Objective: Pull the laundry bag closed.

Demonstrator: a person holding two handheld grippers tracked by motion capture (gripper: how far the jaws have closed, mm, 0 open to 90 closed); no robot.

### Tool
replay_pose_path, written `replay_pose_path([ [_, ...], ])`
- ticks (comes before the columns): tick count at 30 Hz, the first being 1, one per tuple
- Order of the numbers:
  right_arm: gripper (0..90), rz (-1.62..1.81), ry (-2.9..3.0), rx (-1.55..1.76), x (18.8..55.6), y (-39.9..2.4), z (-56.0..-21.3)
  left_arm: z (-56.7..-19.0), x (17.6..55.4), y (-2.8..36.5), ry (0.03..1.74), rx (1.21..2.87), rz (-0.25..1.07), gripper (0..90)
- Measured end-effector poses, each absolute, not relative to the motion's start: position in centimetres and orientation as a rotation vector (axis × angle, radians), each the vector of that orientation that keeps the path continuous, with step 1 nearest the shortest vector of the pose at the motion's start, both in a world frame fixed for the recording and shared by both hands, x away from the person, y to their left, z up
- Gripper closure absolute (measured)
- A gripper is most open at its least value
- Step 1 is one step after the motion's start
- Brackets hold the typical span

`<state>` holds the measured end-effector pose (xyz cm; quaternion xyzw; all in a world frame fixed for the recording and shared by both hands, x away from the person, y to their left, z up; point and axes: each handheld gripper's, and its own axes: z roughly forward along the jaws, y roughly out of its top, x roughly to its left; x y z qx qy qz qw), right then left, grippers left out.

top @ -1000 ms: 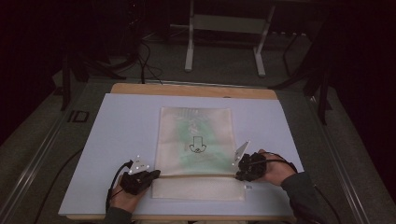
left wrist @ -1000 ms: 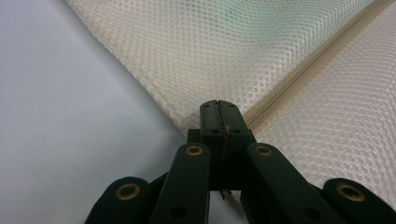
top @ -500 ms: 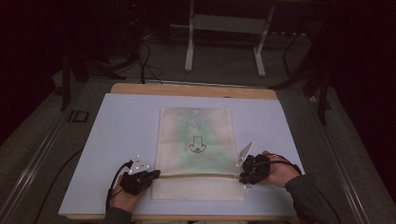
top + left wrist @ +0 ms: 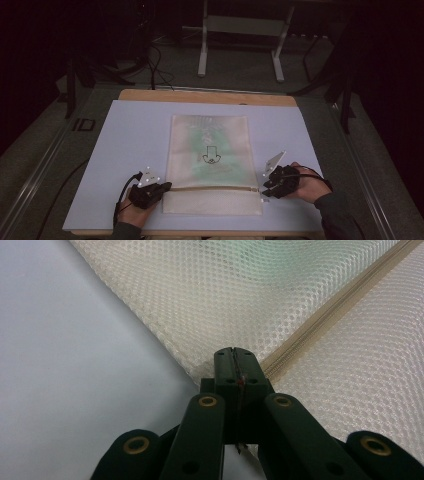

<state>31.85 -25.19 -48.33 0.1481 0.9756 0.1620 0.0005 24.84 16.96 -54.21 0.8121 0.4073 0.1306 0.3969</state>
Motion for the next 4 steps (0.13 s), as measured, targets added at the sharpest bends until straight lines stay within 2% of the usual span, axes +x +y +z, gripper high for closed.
replay_pose_path([
  [4, 66.2, 0.49, 3.067, 0.48, 31.84, -25.6, -48.63, -54.21, 24.81, 16.92, 1.031, 2.058, 0.336, 89.3],
])
